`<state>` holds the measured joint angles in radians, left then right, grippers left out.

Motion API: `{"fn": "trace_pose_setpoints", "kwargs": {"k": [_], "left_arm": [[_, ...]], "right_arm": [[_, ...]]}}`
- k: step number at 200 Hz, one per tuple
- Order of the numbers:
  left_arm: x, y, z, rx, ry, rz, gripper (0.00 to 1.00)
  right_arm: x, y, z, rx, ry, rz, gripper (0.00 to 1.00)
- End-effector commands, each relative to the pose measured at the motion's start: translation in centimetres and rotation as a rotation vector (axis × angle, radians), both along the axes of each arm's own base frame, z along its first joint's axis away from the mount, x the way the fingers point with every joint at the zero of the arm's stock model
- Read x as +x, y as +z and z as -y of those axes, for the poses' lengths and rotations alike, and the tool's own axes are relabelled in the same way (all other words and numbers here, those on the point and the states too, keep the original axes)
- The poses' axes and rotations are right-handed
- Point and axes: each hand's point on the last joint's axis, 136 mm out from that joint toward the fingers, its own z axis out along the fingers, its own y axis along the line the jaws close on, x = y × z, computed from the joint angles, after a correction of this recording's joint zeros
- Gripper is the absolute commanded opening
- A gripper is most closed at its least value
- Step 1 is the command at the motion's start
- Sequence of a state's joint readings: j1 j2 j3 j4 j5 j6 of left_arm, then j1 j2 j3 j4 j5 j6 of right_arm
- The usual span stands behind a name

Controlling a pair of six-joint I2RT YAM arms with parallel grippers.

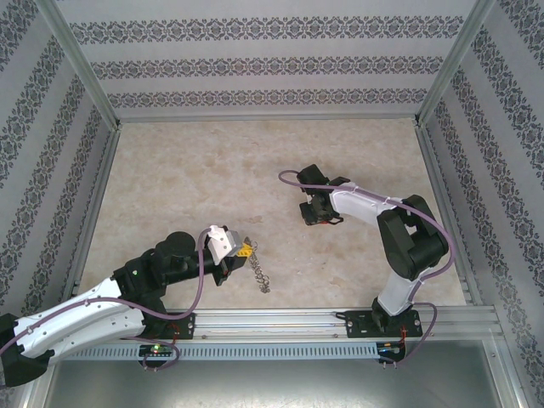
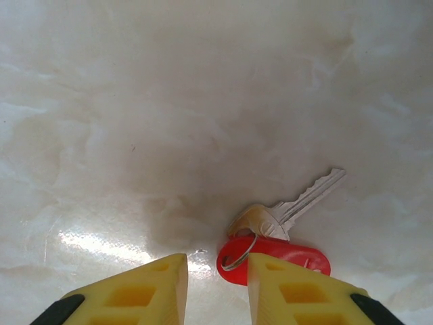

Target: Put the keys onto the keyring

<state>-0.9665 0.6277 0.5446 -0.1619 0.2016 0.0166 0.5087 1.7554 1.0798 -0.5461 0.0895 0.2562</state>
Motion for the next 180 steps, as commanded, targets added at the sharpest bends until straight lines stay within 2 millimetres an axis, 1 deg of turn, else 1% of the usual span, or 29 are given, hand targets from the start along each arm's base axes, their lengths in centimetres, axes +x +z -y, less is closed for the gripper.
{"fn": "trace_pose_setpoints", "kwargs": {"k": [1,51,126,180], "left_arm": [[0.3,2.0,0.2,-0.078,0.004,0.042,0.00],[0.1,2.1,0.3,-0.083,-0.009,0.039,0.00],[-0.3,2.7,0.4,-0.108,-0.034,0.049,0.00],[-0.5,2.8,0.5,-0.115,-0.042,0.052,0.00]], "right_arm": [[0.5,0.1,-0.6,-0.013,0.007,0.013,0.29],[0.3,-0.3,-0.5,-0.018,0.000,0.006,0.28],[0.4,-0.5,0.0,-0.049,0.000,0.008,0.26],[0.3,-1.0,0.1,-0.059,0.002,-0.005,0.25]]}}
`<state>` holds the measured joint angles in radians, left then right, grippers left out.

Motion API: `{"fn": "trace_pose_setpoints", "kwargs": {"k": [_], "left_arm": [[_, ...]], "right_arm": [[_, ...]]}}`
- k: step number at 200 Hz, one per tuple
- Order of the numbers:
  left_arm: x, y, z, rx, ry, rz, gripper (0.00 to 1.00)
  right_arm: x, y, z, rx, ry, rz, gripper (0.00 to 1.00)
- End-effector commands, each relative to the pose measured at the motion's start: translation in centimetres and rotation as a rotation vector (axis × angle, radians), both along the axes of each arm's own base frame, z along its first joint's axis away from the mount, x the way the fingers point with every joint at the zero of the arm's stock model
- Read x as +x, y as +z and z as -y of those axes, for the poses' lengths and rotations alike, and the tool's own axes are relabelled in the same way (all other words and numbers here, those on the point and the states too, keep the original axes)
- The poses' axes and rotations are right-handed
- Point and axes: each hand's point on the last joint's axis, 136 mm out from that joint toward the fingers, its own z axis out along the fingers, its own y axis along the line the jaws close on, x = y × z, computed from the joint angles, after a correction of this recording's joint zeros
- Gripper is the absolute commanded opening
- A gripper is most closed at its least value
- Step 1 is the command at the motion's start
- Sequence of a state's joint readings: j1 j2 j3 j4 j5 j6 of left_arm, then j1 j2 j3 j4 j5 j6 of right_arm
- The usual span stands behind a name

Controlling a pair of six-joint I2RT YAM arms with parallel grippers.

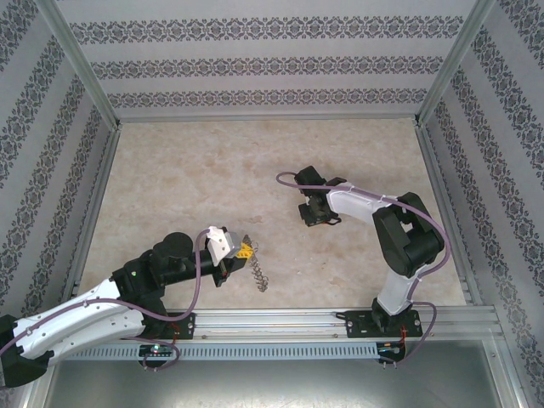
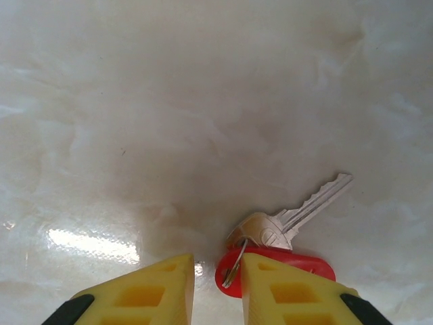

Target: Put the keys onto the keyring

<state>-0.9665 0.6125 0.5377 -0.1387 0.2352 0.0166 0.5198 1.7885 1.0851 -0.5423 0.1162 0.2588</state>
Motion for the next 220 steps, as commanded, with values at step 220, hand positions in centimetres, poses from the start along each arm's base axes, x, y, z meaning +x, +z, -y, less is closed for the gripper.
{"fn": "trace_pose_setpoints", "kwargs": {"k": [220], "left_arm": [[-0.1,3.1,0.2,-0.094,-0.017,0.041,0.00]], "right_arm": [[-5.9,10.5,-5.7,0.198,0.453,0.360,0.00]]}}
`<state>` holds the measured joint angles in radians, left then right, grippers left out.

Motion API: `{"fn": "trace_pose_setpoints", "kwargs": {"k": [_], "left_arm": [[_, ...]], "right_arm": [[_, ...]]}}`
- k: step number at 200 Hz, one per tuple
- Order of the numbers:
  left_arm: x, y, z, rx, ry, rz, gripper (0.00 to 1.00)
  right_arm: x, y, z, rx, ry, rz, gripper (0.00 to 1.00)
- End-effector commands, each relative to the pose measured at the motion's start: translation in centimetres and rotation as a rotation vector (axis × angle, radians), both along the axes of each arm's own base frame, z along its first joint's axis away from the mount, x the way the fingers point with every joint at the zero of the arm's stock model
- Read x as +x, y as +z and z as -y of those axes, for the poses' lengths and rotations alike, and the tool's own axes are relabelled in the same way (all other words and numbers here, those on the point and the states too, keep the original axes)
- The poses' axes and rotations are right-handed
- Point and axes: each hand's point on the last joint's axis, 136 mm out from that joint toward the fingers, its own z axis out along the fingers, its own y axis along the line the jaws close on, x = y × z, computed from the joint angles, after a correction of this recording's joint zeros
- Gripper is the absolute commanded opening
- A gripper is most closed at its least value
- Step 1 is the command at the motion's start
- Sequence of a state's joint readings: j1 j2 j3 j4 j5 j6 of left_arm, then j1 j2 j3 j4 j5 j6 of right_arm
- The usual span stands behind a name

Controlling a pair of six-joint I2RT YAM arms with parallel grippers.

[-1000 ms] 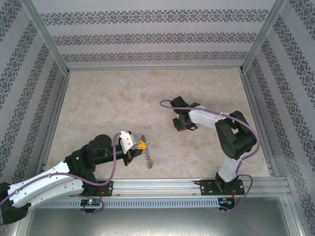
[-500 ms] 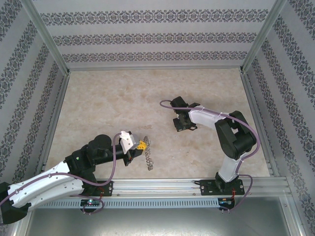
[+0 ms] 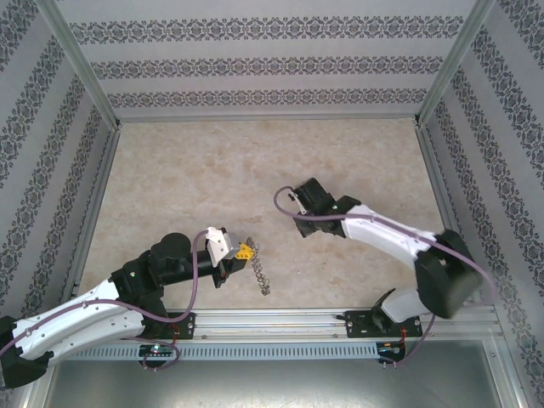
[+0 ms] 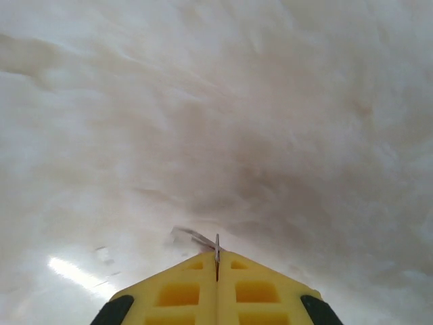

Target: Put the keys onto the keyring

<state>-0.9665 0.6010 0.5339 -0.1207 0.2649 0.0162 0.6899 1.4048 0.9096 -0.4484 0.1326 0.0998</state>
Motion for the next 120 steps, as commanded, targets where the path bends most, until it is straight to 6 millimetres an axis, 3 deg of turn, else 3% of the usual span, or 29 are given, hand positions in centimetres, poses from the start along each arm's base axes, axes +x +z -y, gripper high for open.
{"fn": "trace_pose_setpoints", "kwargs": {"k": [1,67,102,120], "left_arm": [[0.4,2.5,0.1,-0.067,0.012,0.031,0.00],[1.3,2.7,-0.5,0.043,0.056,0.056,0.00],[0.8,2.4,0.1,0.116,-0.005,0.052,0.00],[0.8,2.4,0.3,0.127,-0.019,0.060,0.00]], "right_arm": [[-1.9,2.7,-1.6,0.097,0.158,0.079,0.00],[-11.7,13.1,-5.8,0.584,0.574,0.215,0.01],[-15.4,17.0,-6.0,0.764,0.689,0.203,0.00],[-16.6,18.1,-5.9,0.831,0.713,0.197,0.00]]}}
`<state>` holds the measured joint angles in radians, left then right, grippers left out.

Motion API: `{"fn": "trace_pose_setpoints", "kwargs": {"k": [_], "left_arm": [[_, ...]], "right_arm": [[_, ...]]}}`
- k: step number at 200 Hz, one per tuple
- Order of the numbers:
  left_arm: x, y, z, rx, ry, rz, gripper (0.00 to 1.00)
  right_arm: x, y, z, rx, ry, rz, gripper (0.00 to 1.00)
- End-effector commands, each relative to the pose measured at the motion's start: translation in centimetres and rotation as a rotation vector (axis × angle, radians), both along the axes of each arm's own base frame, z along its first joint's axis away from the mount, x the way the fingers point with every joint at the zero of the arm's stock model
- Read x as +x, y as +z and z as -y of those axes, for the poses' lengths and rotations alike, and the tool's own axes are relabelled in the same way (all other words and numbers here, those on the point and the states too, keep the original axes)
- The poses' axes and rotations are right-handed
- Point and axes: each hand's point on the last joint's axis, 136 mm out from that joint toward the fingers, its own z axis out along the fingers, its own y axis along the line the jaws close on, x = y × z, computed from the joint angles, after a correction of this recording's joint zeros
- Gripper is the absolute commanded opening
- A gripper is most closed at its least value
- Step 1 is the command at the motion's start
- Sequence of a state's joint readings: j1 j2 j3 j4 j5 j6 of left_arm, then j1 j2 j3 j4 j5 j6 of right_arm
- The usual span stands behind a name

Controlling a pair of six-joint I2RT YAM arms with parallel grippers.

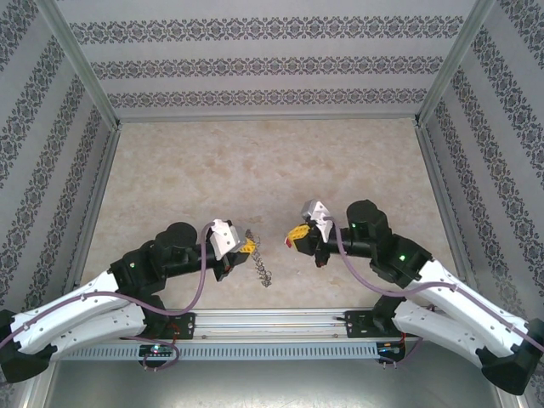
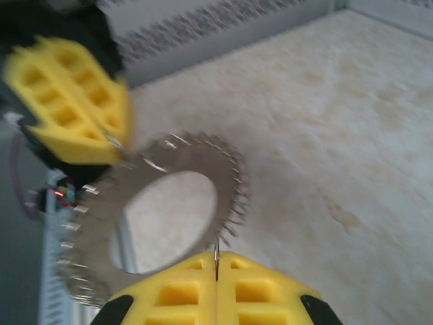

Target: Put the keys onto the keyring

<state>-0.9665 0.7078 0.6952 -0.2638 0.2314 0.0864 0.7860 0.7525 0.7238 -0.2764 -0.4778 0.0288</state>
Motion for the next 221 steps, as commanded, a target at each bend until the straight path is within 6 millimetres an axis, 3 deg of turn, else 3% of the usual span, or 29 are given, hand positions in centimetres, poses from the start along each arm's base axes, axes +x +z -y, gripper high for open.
{"fn": "trace_pose_setpoints", "kwargs": {"k": [1,81,142,221], "left_arm": [[-0.2,0.9,0.0,0.021,-0.034,0.040,0.00],[-0.8,1.1,0.9,0.027,-0.105,0.059,0.00],[-1.3,1.1,1.2,0.022,-0.145,0.061,0.00],[-1.6,1.2,1.2,0.013,-0.156,0.061,0.00]], "right_arm": [[-3.0,2.2,-0.5,0.123,0.133,-0.031,0.00],[-5.0,1.5,-1.9,0.126,0.186,-0.032,0.00],[-3.9,0.2,-3.7,0.058,0.160,-0.015,0.00],[-3.7,0.6,-4.9,0.082,0.166,0.016,0.00]]}}
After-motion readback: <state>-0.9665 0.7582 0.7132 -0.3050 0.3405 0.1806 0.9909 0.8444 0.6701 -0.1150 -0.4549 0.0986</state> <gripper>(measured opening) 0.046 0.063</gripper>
